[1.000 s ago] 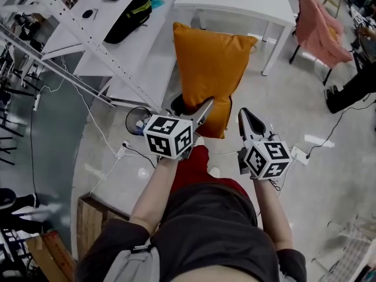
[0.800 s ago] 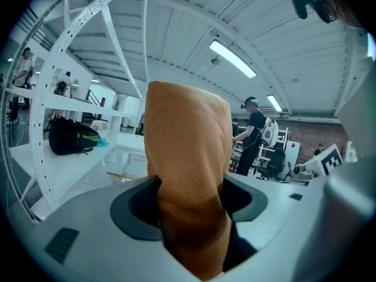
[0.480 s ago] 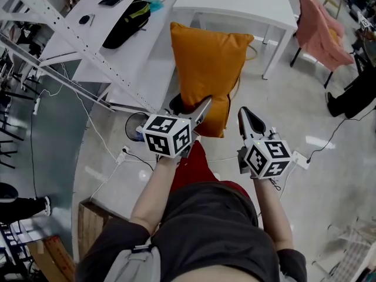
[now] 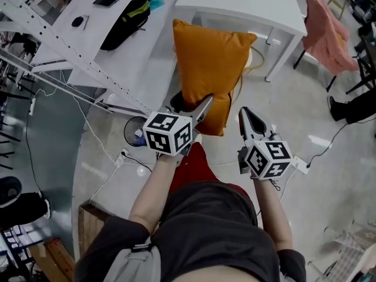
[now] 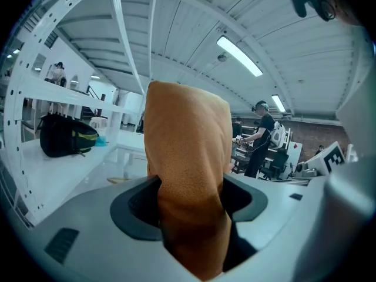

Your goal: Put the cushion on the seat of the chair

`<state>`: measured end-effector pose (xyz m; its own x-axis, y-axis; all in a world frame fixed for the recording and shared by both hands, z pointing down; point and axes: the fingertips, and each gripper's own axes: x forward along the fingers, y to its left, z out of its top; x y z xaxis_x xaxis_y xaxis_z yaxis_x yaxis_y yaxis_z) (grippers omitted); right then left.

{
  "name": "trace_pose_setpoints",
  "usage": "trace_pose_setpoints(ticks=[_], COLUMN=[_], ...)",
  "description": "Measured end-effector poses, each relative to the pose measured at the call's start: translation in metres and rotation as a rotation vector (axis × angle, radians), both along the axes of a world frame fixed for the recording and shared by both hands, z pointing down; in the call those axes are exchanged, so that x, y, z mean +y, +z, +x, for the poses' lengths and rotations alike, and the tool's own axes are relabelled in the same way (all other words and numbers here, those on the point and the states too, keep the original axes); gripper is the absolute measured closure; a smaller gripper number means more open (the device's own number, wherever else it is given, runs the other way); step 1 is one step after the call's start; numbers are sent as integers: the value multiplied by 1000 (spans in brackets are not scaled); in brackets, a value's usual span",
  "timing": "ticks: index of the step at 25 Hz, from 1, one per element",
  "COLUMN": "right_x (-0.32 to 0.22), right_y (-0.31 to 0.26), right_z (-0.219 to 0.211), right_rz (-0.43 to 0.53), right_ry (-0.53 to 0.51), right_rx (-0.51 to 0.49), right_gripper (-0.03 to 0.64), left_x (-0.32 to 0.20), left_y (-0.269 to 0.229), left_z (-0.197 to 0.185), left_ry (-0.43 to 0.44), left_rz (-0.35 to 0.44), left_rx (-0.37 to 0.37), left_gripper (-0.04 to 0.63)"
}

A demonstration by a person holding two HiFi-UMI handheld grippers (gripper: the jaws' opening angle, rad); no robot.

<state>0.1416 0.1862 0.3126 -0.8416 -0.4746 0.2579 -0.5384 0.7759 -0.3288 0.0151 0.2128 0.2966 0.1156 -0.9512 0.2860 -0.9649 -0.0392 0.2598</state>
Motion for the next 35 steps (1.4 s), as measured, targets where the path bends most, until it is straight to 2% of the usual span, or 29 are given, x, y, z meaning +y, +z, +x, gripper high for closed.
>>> trace_pose_setpoints(ticks=[11,21,28,35], right_x=[-73,-120,-142,-166], right_y=[3,11,17,24], right_z=[-91,-165,-182,-163], right_rz=[-29,-49,-64,-90], right_ry=[15,58,115,193], right_rx=[7,26,42,53], right_gripper=[600,600,600,600], left_x=[-74,-121,-151,-178], left_y=[11,26,29,29], left_z=[-84,-156,-188,-188], left_ry=[29,72,80,109], left_rz=[-40,-65,-68,-73], left_rx=[26,42,32,15], left_gripper=[296,296,296,298])
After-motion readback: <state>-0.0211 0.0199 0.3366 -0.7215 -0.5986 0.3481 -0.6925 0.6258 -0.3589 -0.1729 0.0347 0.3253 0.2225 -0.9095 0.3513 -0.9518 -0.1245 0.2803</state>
